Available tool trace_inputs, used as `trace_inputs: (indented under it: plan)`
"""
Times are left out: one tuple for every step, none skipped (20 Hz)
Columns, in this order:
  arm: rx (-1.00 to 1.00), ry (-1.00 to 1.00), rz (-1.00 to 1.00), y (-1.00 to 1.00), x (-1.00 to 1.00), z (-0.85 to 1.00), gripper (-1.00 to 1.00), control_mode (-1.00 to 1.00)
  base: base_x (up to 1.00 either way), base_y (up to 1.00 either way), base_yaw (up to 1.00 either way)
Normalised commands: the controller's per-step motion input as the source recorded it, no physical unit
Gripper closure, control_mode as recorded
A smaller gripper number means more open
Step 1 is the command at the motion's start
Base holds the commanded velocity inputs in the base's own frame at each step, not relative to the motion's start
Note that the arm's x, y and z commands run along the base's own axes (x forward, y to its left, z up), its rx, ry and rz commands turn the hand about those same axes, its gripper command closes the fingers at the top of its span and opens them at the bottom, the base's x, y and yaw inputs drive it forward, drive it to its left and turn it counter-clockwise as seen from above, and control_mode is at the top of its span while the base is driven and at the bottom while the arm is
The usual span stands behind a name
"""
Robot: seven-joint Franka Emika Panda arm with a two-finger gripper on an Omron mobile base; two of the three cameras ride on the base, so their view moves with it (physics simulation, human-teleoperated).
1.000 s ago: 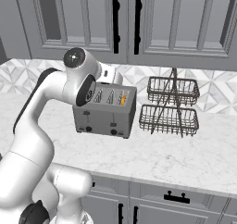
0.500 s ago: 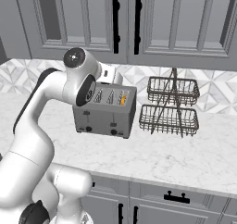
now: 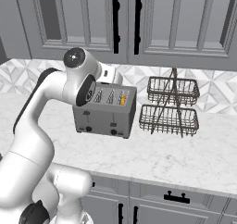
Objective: Start the toaster. Once the lever pops up, take the bread to the plate on the dining counter.
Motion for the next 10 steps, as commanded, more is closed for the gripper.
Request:
trace_inputs:
  plan:
    - [0.00,0.00,0.00,0.00,0.00,0.00,-1.00,-1.00,0.00,0.00,0.00]
    - [0.00,0.00,0.00,0.00,0.00,0.00,-1.00,-1.00,0.00,0.00,0.00]
    - [0.00,0.00,0.00,0.00,0.00,0.00,-1.00,-1.00,0.00,0.00,0.00]
    - [0.00,0.00,0.00,0.00,0.00,0.00,-1.00,-1.00,0.00,0.00,0.00]
    - [0.00,0.00,0.00,0.00,0.00,0.00,-1.00,-1.00,0.00,0.00,0.00]
    - [0.00,0.00,0.00,0.00,0.00,0.00,-1.00,-1.00,0.00,0.00,0.00]
    - [0.00,0.00,0.00,0.00,0.00,0.00,-1.00,-1.00,0.00,0.00,0.00]
    - [0.00,0.00,0.00,0.00,0.00,0.00,-1.00,-1.00,0.00,0.00,0.00]
    - [0.00,0.00,0.00,0.00,0.00,0.00,-1.00,-1.00,0.00,0.00,0.00]
    - [0.00,0.00,0.00,0.00,0.00,0.00,-1.00,-1.00,0.00,0.00,0.00]
